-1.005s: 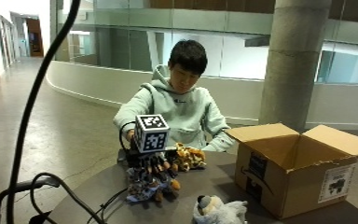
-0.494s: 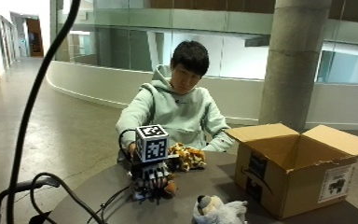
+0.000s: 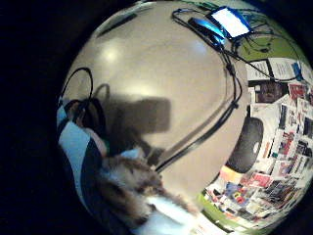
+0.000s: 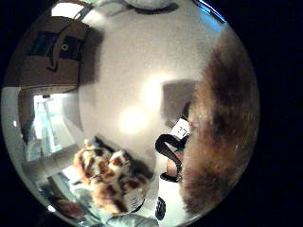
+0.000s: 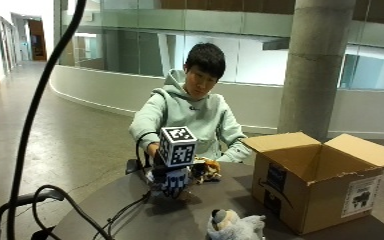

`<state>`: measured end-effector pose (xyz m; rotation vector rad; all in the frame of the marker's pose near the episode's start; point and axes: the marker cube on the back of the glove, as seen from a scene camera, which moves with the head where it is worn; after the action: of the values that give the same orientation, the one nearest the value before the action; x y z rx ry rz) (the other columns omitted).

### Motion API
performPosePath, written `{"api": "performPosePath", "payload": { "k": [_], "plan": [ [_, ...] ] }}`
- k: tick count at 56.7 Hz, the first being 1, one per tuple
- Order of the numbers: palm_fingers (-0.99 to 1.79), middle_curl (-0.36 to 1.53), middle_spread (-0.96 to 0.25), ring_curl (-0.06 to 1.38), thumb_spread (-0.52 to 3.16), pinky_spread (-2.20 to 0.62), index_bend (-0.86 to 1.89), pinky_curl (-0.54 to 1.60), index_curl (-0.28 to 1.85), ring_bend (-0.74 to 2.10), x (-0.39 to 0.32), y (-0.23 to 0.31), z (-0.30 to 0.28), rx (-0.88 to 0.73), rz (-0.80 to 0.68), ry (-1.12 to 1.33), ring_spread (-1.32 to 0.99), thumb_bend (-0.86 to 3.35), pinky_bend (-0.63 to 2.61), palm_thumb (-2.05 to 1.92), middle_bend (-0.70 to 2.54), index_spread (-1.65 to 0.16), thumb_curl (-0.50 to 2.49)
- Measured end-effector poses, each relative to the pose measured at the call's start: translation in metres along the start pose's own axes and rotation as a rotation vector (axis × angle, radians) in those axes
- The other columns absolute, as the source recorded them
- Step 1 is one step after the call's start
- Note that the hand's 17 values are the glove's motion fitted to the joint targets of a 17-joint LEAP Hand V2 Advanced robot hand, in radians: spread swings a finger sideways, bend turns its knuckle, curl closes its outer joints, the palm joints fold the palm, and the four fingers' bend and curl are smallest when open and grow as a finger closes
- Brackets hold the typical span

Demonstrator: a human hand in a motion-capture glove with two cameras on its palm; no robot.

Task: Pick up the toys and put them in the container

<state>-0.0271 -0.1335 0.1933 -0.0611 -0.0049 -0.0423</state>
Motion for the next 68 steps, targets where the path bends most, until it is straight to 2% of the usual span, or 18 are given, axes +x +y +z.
{"api": "performPosePath", "payload": {
  "k": [11,21,29,36,41,50,52,55,57,60,61,62,63,65,68],
  "plan": [
    [1.16,0.67,-0.29,0.57,0.67,-0.31,0.98,0.52,0.72,1.2,-0.02,0.016,-0.072,0.012,-0.039,-0.004,-0.33,0.06,0.85,0.5,0.93,-0.24,0.8],
    [1.14,0.71,-0.28,0.58,0.6,-0.31,0.99,0.54,0.75,1.25,-0.056,0.03,-0.168,0.141,-0.096,0.006,-0.31,0.04,0.9,0.5,0.98,-0.22,0.87],
    [1.13,0.74,-0.27,0.58,0.57,-0.31,1.01,0.55,0.76,1.27,-0.107,0.034,-0.234,0.322,-0.121,0.014,-0.3,0.03,0.91,0.49,0.99,-0.21,0.93],
    [1.13,0.75,-0.26,0.58,0.55,-0.31,1.01,0.56,0.77,1.29,-0.163,0.028,-0.281,0.443,-0.21,-0.052,-0.3,0.03,0.92,0.5,1.0,-0.21,0.97],
    [1.12,0.76,-0.25,0.57,0.54,-0.31,1.02,0.56,0.78,1.3,-0.204,0.02,-0.299,0.554,-0.268,-0.124,-0.3,0.03,0.92,0.5,1.01,-0.2,1.0],
    [1.09,0.77,-0.25,0.57,0.53,-0.31,1.02,0.57,0.79,1.3,-0.264,-0.001,-0.307,0.749,-0.281,-0.214,-0.29,0.02,0.92,0.5,1.0,-0.2,1.06],
    [1.08,0.78,-0.25,0.56,0.53,-0.31,1.01,0.56,0.79,1.3,-0.275,-0.007,-0.304,0.75,-0.277,-0.225,-0.29,0.01,0.92,0.49,1.0,-0.2,1.07],
    [1.02,0.78,-0.26,0.56,0.56,-0.3,1.0,0.56,0.8,1.3,-0.29,-0.022,-0.296,0.652,-0.279,-0.261,-0.29,0.0,0.91,0.48,0.98,-0.2,1.08],
    [0.93,0.78,-0.26,0.56,0.58,-0.29,0.99,0.57,0.81,1.29,-0.298,-0.03,-0.29,0.546,-0.278,-0.278,-0.29,-0.01,0.9,0.46,0.96,-0.21,1.08],
    [0.53,0.78,-0.26,0.57,0.68,-0.26,0.88,0.57,0.83,1.29,-0.303,-0.038,-0.279,0.379,-0.259,-0.274,-0.29,-0.03,0.85,0.4,0.87,-0.2,1.04],
    [-0.07,0.73,-0.23,0.52,0.81,-0.21,0.77,0.58,0.8,1.06,-0.303,-0.041,-0.276,0.335,-0.25,-0.266,-0.27,-0.12,0.87,0.23,0.73,-0.2,0.95],
    [-0.22,0.74,-0.22,0.57,0.86,-0.19,0.76,0.64,0.84,1.03,-0.303,-0.044,-0.273,0.305,-0.242,-0.255,-0.24,-0.11,0.92,0.2,0.71,-0.19,0.92],
    [-0.54,0.69,-0.18,0.52,0.87,-0.16,0.64,0.63,0.79,0.85,-0.302,-0.046,-0.271,0.289,-0.238,-0.244,-0.2,-0.15,0.95,0.09,0.61,-0.19,0.88],
    [-0.62,0.63,-0.14,0.44,0.9,-0.12,0.47,0.56,0.69,0.65,-0.301,-0.048,-0.268,0.282,-0.243,-0.229,-0.16,-0.14,0.93,0.01,0.48,-0.2,0.82],
    [-0.52,0.56,-0.1,0.33,0.95,-0.07,0.31,0.49,0.59,0.46,-0.298,-0.048,-0.265,0.273,-0.259,-0.227,-0.12,-0.1,0.87,-0.05,0.34,-0.21,0.75]
  ]
}}
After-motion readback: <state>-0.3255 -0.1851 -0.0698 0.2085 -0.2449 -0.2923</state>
